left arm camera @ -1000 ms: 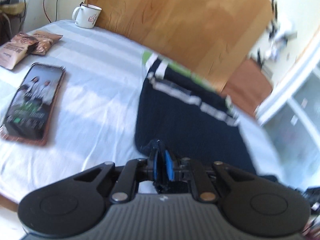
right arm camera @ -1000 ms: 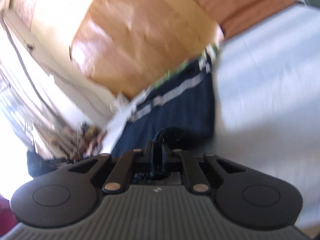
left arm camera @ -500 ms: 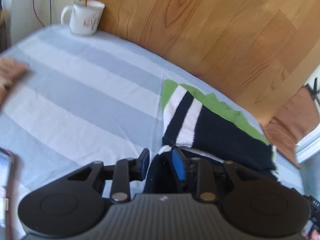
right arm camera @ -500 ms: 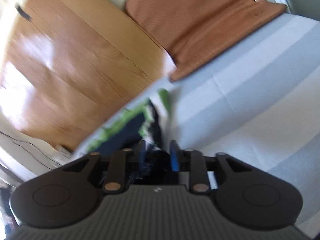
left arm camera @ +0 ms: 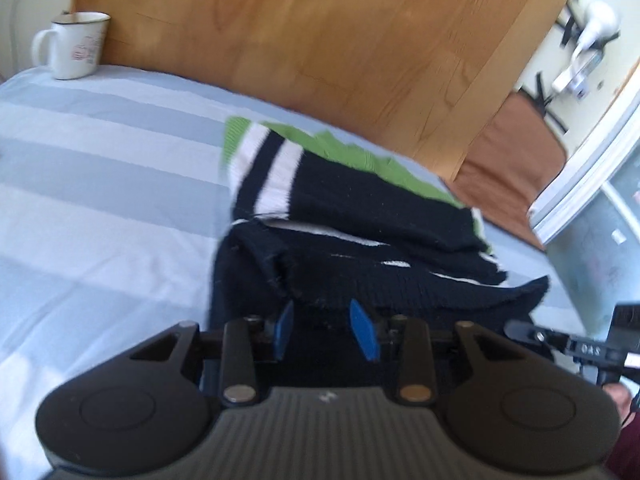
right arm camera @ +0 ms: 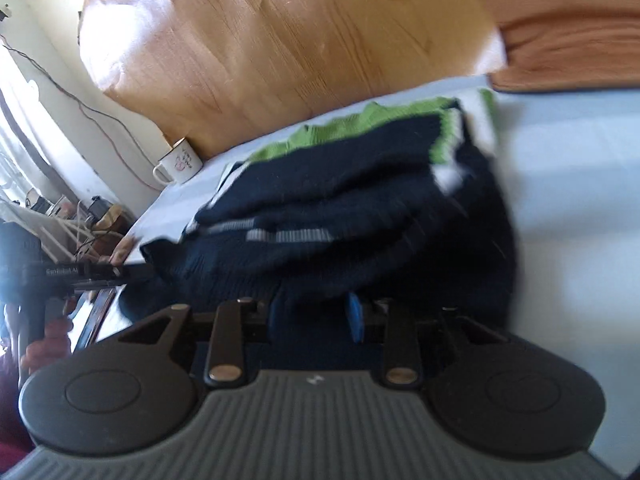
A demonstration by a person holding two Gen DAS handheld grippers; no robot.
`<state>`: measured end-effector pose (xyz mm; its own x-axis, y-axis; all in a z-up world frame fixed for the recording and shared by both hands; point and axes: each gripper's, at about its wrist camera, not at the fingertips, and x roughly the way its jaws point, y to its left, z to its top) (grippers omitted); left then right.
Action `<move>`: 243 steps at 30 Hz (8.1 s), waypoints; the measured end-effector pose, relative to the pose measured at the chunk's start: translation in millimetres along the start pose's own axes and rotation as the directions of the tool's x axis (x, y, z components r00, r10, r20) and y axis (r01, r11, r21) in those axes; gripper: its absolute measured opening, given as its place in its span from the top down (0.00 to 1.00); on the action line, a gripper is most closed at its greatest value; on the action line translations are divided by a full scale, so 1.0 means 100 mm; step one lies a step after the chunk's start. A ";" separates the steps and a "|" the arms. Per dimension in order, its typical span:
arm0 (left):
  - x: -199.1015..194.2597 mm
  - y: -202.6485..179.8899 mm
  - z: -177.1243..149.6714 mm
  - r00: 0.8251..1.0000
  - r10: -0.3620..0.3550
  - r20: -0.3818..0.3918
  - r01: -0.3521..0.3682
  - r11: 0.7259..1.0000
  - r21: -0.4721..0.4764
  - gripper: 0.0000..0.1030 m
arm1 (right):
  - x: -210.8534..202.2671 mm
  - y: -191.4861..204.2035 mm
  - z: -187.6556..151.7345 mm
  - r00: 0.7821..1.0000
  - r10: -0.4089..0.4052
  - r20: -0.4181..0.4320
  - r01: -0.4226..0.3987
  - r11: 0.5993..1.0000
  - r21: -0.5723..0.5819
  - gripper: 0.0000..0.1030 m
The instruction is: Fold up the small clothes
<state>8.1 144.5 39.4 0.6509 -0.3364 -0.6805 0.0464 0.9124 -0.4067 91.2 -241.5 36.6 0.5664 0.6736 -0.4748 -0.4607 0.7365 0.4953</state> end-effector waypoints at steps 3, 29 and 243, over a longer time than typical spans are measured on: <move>0.24 -0.03 0.17 0.997 0.064 0.044 -0.063 0.998 -0.023 0.69 | 0.15 -0.01 0.25 0.995 -0.010 0.097 0.009 1.000 0.007 0.65; -0.38 0.08 -0.53 0.959 0.283 -0.012 -0.283 0.959 0.029 0.91 | -1.01 -0.25 -0.61 0.983 -0.174 0.051 0.171 0.984 0.051 0.92; -0.01 -0.37 1.00 0.901 0.415 0.124 -0.434 0.856 0.281 0.07 | -1.01 -0.12 0.21 0.950 -0.225 0.218 0.201 0.971 0.129 0.44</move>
<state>81.3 134.0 116.3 0.7000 0.1049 -0.7064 -0.0297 0.9926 0.1179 53.5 -319.1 93.6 0.7906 0.4604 -0.4037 -0.2457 0.8424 0.4795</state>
